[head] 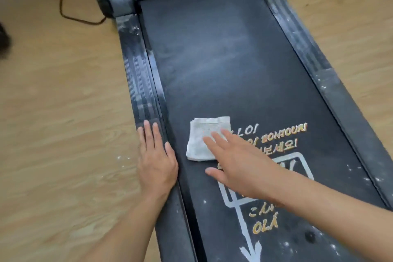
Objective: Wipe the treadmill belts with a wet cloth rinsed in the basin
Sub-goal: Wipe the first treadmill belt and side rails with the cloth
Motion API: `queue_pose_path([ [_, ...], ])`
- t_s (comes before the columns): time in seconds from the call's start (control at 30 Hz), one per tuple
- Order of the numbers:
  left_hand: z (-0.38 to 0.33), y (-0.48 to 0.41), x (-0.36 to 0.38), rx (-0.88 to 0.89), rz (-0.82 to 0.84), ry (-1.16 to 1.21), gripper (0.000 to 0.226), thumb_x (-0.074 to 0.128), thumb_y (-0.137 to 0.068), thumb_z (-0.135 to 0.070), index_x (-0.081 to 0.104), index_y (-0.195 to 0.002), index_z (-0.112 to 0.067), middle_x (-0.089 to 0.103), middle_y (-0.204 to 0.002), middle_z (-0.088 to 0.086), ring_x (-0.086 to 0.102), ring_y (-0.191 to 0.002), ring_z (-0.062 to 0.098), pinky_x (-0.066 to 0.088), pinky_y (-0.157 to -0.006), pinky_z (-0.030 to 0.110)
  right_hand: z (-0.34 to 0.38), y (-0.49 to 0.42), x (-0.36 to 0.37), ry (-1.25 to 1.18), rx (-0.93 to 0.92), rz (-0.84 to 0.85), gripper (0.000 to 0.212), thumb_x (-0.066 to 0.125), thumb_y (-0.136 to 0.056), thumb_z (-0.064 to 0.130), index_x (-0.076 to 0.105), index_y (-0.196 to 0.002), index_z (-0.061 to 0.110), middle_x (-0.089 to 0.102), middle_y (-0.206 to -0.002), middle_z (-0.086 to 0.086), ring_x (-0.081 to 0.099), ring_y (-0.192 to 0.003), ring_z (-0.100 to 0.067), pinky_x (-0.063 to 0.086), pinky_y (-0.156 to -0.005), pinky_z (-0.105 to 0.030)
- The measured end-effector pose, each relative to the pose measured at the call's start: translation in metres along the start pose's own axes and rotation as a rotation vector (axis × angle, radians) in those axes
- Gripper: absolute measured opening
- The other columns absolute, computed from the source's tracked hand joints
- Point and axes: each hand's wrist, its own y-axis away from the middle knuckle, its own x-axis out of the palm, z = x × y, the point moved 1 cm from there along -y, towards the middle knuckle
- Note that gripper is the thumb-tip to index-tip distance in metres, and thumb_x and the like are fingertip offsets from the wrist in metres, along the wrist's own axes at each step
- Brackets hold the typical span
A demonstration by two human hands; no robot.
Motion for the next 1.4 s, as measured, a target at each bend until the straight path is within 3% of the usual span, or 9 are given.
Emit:
queue_pose_path([
  [0.17,-0.007,-0.002,-0.005,-0.084,0.071,-0.078,0.066,0.034,-0.104,-0.027,0.021,-0.166,-0.010,0.008,-0.176,0.006,0.005,-0.162,0.024,0.041,-0.116,0.044,-0.024,0.000,-0.002,0.109,-0.220,-0.198,0.055,0.071,-0.094,0.027,0.057,-0.145,0.010,0.057,-0.152,-0.010,0.057,-0.140,-0.028,0.057,-0.103,-0.039],
  [0.3,-0.007,-0.002,-0.008,-0.108,0.123,-0.079,0.067,0.032,-0.105,-0.028,0.015,-0.167,-0.012,0.000,-0.176,0.005,0.002,-0.163,0.024,0.053,-0.103,0.048,-0.027,-0.023,0.008,-0.214,-0.099,-0.041,0.064,0.045,-0.109,0.018,0.019,-0.167,0.019,0.000,-0.177,0.002,0.004,-0.163,-0.010,0.023,-0.129,-0.033],
  [0.47,-0.010,-0.004,-0.010,-0.116,0.155,-0.090,0.067,0.033,-0.106,-0.027,0.011,-0.168,-0.012,-0.003,-0.176,0.006,0.000,-0.163,0.024,0.055,-0.095,0.046,0.017,-0.077,0.068,-0.353,0.195,-0.165,0.080,0.023,-0.106,0.056,-0.008,-0.167,0.015,-0.023,-0.174,-0.003,-0.026,-0.159,-0.016,-0.004,-0.132,-0.044],
  [0.6,-0.011,-0.002,-0.011,-0.112,0.162,-0.126,0.067,0.031,-0.108,-0.028,0.008,-0.168,-0.012,-0.006,-0.176,0.006,-0.003,-0.163,0.023,0.054,-0.089,0.042,0.039,-0.116,0.084,-0.175,0.317,-0.288,0.078,0.024,-0.107,0.055,0.005,-0.169,0.010,-0.006,-0.177,-0.009,-0.010,-0.163,-0.025,0.002,-0.132,-0.051],
  [0.83,-0.005,-0.003,-0.008,-0.070,0.079,-0.006,0.065,0.036,-0.104,-0.022,0.021,-0.166,-0.012,0.008,-0.176,0.005,0.006,-0.162,0.022,0.054,-0.097,0.043,0.041,-0.176,0.065,-0.030,0.064,-0.358,0.072,0.031,-0.107,0.042,0.015,-0.168,0.009,0.006,-0.177,-0.009,0.003,-0.164,-0.026,0.008,-0.131,-0.052],
  [0.97,0.013,0.013,-0.009,0.002,0.037,0.076,0.062,0.033,-0.105,-0.024,0.025,-0.165,-0.008,0.009,-0.176,0.004,0.007,-0.162,0.022,0.034,-0.121,0.050,0.026,-0.150,0.074,0.084,-0.149,-0.338,0.069,0.033,-0.108,0.041,0.015,-0.168,0.010,0.006,-0.177,-0.008,0.002,-0.164,-0.025,0.009,-0.131,-0.051],
  [1.07,0.021,0.050,-0.009,-0.091,0.073,0.035,0.066,0.028,-0.108,-0.038,0.014,-0.167,-0.011,-0.001,-0.176,0.000,0.006,-0.162,0.029,0.029,-0.123,0.058,-0.020,-0.130,0.069,0.148,-0.208,-0.316,0.068,0.029,-0.109,0.044,0.015,-0.169,0.014,0.008,-0.177,-0.003,0.004,-0.164,-0.022,0.009,-0.131,-0.048],
  [1.2,0.016,0.067,-0.004,-0.109,0.070,0.054,0.068,0.029,-0.108,-0.038,0.014,-0.166,-0.006,-0.002,-0.176,0.004,0.010,-0.161,0.033,0.027,-0.125,0.056,-0.122,-0.083,0.068,0.109,0.051,-0.323,0.069,0.023,-0.109,0.048,0.006,-0.170,0.019,0.001,-0.178,0.001,-0.004,-0.163,-0.018,0.010,-0.131,-0.050],
  [1.4,0.013,0.066,-0.009,-0.114,0.045,0.148,0.070,0.033,-0.106,-0.035,0.013,-0.167,-0.008,-0.005,-0.176,-0.001,0.033,-0.152,0.035,0.041,-0.114,0.053,-0.222,-0.033,0.062,-0.245,0.740,-0.419,0.082,0.019,-0.103,0.061,0.003,-0.168,0.015,-0.001,-0.177,-0.008,-0.002,-0.163,-0.024,0.000,-0.132,-0.050],
])
